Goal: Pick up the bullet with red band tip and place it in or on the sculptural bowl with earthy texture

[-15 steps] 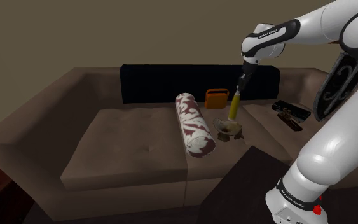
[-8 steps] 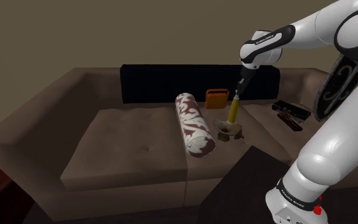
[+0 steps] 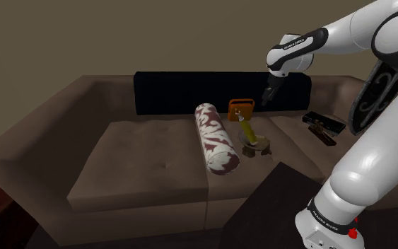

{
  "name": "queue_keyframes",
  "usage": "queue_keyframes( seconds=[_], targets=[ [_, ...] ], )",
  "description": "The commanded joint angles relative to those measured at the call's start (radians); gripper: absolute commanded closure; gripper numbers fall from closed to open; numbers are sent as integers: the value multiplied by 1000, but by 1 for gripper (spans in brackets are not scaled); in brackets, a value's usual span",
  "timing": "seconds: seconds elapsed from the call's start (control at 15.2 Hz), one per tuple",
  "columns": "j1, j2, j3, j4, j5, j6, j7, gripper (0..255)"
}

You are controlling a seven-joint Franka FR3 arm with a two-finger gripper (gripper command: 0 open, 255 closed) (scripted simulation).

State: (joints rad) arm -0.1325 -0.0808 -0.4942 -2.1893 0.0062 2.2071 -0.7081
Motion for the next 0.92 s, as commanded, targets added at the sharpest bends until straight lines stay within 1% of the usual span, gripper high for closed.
queue_keyframes(
  seconds=[0.0, 0.07, 0.33, 0.86],
  targets=[
    [0, 0, 0, 0, 0, 0, 0, 0],
    [0, 0, 0, 0, 0, 0, 0, 0],
    [-2, -62, 9, 70, -34, -125, 25, 0],
    [-2, -62, 9, 70, -34, -125, 25, 0]
  ],
)
